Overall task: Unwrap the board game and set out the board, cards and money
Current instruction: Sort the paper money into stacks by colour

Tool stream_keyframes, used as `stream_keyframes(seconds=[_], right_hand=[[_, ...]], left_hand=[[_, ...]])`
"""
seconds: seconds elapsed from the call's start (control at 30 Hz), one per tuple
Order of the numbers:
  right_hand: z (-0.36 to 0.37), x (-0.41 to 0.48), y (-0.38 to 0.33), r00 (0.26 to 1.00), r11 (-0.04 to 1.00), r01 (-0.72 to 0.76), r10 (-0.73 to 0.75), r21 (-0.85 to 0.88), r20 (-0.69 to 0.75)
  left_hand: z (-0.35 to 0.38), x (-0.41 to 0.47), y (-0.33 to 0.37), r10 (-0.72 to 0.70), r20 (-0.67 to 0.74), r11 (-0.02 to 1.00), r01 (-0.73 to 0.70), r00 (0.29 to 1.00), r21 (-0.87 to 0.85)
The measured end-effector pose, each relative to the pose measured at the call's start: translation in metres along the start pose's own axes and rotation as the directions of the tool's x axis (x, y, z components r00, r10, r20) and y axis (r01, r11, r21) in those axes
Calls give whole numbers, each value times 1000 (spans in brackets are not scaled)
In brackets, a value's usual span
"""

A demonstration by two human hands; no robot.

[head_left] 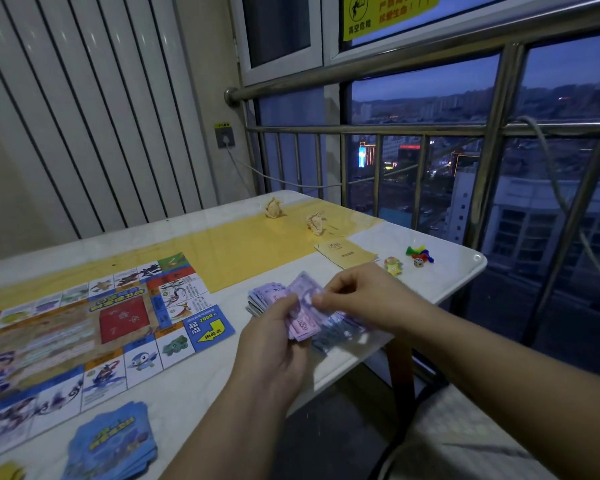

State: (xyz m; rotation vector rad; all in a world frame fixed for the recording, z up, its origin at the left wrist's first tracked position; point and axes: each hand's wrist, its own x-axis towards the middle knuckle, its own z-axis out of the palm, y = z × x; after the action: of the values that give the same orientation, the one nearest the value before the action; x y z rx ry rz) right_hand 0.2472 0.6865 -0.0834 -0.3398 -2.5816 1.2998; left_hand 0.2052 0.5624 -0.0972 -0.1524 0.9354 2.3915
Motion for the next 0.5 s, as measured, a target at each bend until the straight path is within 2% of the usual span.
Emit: stream_keyframes(seconds=[0.13,0.27,0.37,0.43,0.5], right_hand=[[-22,7,13,992,998,-59,55,-34,-112],[-21,13,30,983,936,-156,115,-316,-144],[-22,9,31,974,871,-152,53,-467,-219],[-23,5,25,967,935,-73,-19,-346,-255],[-18,0,15,982,985,21,-52,-169,-179]], left_hand=[[0,3,5,-35,-2,998,35,999,46],[-3,8,1,-42,-1,996,41,999,79],[-6,10,-4,-24,10,993,23,1000,116],[-5,8,-5,-6,30,993,2,1000,122],[0,3,-7,0,60,991,-8,998,131]])
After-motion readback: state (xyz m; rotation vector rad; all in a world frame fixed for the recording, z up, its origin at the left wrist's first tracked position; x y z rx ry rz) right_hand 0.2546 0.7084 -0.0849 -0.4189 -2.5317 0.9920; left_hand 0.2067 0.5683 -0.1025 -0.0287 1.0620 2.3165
